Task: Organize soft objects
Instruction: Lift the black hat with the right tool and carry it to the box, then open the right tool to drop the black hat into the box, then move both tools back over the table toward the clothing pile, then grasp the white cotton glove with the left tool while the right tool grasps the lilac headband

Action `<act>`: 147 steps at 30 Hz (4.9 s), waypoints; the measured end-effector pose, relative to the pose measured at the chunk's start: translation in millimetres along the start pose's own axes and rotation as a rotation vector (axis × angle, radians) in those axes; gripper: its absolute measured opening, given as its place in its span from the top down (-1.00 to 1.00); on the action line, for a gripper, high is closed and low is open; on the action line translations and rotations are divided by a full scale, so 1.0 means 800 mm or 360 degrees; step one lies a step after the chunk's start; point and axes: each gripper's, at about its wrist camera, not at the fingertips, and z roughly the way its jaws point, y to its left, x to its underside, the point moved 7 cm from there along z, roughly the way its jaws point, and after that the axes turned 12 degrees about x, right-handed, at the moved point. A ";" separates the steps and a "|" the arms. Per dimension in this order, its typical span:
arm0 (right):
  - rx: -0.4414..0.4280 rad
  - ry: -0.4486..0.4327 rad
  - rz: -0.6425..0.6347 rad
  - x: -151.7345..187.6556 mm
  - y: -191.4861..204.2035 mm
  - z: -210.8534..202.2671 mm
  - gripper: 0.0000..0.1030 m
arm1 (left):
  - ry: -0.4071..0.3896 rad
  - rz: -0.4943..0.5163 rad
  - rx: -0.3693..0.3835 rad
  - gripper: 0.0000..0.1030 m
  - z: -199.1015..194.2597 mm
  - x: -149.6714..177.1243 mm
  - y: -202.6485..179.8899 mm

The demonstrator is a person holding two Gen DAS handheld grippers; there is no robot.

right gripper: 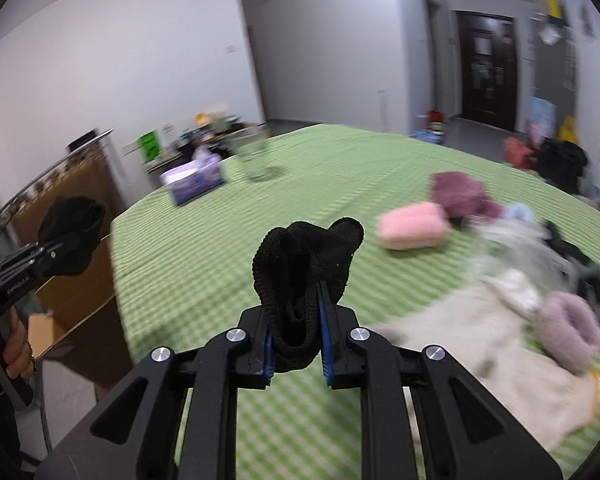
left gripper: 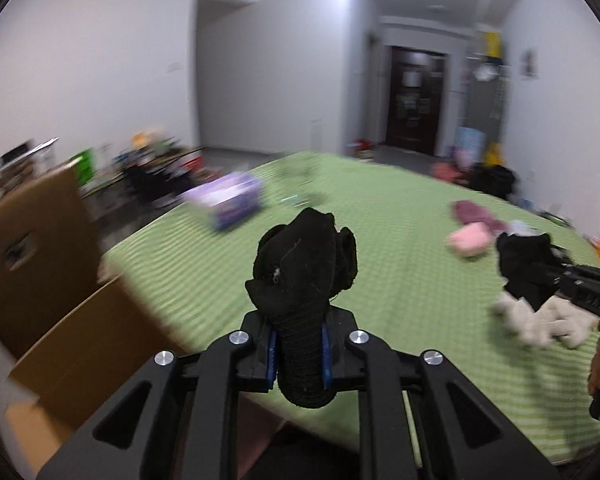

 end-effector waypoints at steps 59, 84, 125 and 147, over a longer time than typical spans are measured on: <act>-0.0845 0.0215 -0.0966 -0.005 0.527 0.152 -0.25 | 0.0214 -0.0909 -0.0856 -0.48 -0.100 0.131 0.368; -0.0632 -0.0319 -0.0564 -0.062 0.417 0.093 -0.61 | -0.0321 -0.0523 -0.0916 -0.85 -0.115 0.062 0.273; 0.1076 -0.0128 0.0455 0.081 -0.265 -0.139 -0.61 | -0.0074 0.0343 0.0620 -0.85 0.143 -0.036 -0.290; 0.0875 0.0122 0.0596 0.112 -0.348 -0.070 -0.61 | 0.0847 0.0608 0.0847 -0.86 0.369 0.059 -0.494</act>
